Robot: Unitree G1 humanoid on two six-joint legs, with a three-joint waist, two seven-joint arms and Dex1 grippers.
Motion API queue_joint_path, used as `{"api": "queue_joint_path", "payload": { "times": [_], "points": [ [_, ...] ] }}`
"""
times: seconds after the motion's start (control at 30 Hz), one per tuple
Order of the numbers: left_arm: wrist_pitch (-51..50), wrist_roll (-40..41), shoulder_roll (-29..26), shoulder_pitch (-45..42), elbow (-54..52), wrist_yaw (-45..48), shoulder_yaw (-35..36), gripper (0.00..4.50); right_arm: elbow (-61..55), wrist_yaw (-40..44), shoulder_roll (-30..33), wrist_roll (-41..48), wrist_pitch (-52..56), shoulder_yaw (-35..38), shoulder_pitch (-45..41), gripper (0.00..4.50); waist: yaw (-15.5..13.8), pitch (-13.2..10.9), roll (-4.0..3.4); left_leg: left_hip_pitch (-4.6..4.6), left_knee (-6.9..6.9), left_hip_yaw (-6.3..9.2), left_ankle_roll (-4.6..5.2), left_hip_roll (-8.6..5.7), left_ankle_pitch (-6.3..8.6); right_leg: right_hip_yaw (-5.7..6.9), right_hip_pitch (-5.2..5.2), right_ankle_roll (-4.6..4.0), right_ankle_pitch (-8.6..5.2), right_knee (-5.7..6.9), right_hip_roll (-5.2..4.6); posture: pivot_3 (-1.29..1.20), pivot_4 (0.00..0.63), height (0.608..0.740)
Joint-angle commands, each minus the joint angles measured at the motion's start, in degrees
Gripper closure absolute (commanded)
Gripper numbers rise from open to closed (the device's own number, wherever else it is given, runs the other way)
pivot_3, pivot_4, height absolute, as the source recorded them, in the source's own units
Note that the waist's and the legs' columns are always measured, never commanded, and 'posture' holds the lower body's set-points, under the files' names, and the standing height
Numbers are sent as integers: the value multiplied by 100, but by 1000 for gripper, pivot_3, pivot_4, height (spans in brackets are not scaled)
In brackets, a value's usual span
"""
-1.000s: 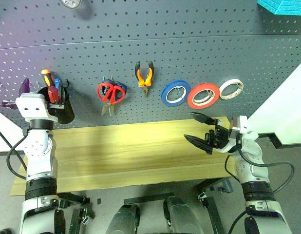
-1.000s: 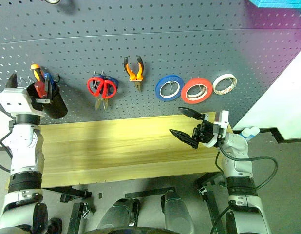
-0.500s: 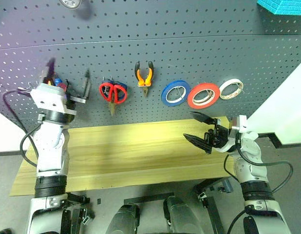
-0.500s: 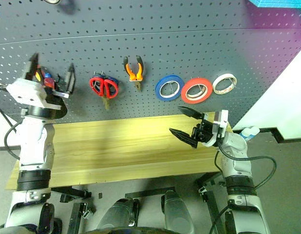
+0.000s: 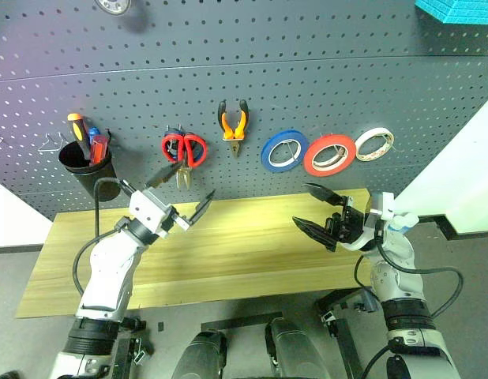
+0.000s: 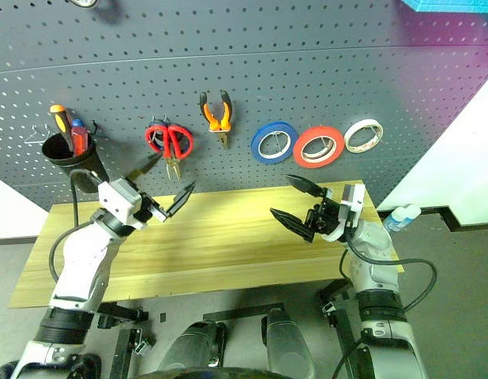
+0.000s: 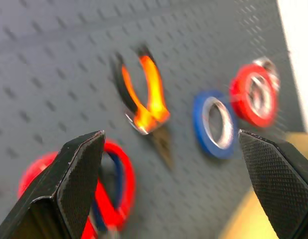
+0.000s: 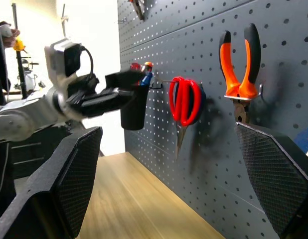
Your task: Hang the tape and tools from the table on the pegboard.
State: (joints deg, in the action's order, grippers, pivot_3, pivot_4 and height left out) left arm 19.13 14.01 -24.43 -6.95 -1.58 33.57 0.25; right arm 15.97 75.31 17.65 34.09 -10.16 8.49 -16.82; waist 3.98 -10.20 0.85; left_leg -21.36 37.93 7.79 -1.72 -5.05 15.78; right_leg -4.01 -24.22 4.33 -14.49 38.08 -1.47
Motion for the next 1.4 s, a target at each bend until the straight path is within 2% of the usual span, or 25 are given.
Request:
{"api": "queue_joint_path", "payload": {
  "times": [0.03,0.13,0.23,0.57,0.8,1.07,1.4],
  "points": [
    [-73,55,116,198,166,-2,59,26,173,-263,-149,-104,-341,135,-20,0,-8,9,-10,0,0,0,0,0,0,0,0,0,0,0,0,-68,96,740],
    [-245,117,343,348,374,-262,245,26,502,-724,-324,-275,-725,276,-44,0,-28,44,-19,0,0,1,0,0,0,0,1,0,0,0,0,-62,91,740],
    [-25,-235,396,478,549,-481,300,26,670,-1181,-483,-722,-1239,218,150,0,-40,82,-25,1,0,1,0,0,0,1,1,0,0,0,1,-50,83,740],
    [-144,-480,746,950,646,-1159,452,26,488,-3360,-898,-1256,-1264,466,950,0,-154,209,-64,7,1,1,-1,-2,0,-4,11,0,-1,0,2,-43,66,740],
    [47,-419,802,1322,926,-1301,680,26,-192,-5058,-1045,-2181,-1364,495,1703,0,-154,268,-72,111,-20,3,3,0,3,-6,123,32,-28,-38,3,-34,64,740],
    [399,-357,903,2120,735,-1461,1072,26,-1059,-5949,-1113,-2855,-1384,340,2812,0,-166,296,-70,110,-41,6,6,3,4,-12,132,20,-40,-73,2,-27,72,740],
    [469,-253,1145,2775,485,-1572,1229,26,-1361,-6463,-1138,-3126,-1355,163,3230,0,-190,317,-63,110,-72,5,9,6,7,-14,141,7,-63,-100,-3,-19,69,740]
  ]
}}
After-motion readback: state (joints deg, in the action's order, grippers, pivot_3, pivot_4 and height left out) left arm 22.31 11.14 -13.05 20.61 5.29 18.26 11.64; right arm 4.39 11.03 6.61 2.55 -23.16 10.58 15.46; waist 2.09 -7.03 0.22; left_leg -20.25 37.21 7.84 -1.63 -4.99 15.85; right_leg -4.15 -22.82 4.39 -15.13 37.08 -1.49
